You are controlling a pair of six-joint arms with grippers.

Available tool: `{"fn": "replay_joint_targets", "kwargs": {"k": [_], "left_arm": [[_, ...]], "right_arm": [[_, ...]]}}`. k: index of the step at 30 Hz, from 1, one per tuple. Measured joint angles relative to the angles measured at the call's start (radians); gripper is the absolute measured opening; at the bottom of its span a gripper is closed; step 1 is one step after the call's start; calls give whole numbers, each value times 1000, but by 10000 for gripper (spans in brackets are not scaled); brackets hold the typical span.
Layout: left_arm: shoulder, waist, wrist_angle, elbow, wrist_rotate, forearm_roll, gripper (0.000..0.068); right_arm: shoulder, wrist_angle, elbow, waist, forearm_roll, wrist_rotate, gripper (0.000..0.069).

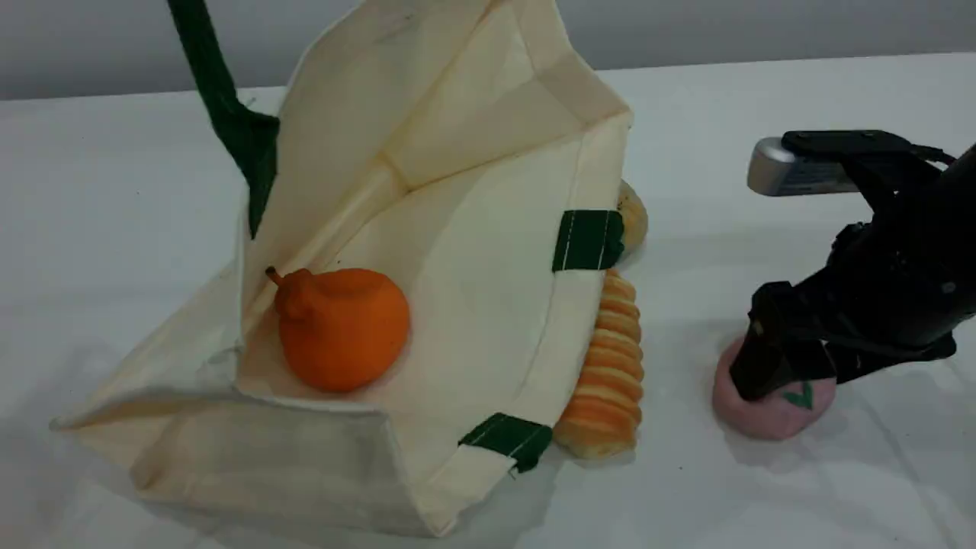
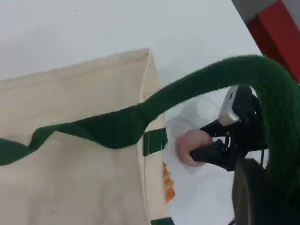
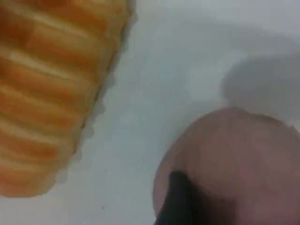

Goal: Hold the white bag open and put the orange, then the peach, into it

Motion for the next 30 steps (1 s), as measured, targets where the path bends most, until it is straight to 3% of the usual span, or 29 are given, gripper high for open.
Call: {"fn": "replay_joint_targets", "kwargs": {"k": [6, 13, 22, 30], "left_arm": [[0, 0, 0, 0, 0, 0, 62], [0, 0, 22, 0, 0, 0, 62], [0, 0, 26, 0, 0, 0, 62], [0, 0, 24, 0, 0, -19, 62]], "right_arm": [[1, 47, 0, 0, 10, 0, 301], [-22, 158, -16, -1, 22, 0, 298], [-197, 255, -28, -1, 20, 4, 298], [-275, 393, -30, 0, 220, -90, 298]]}}
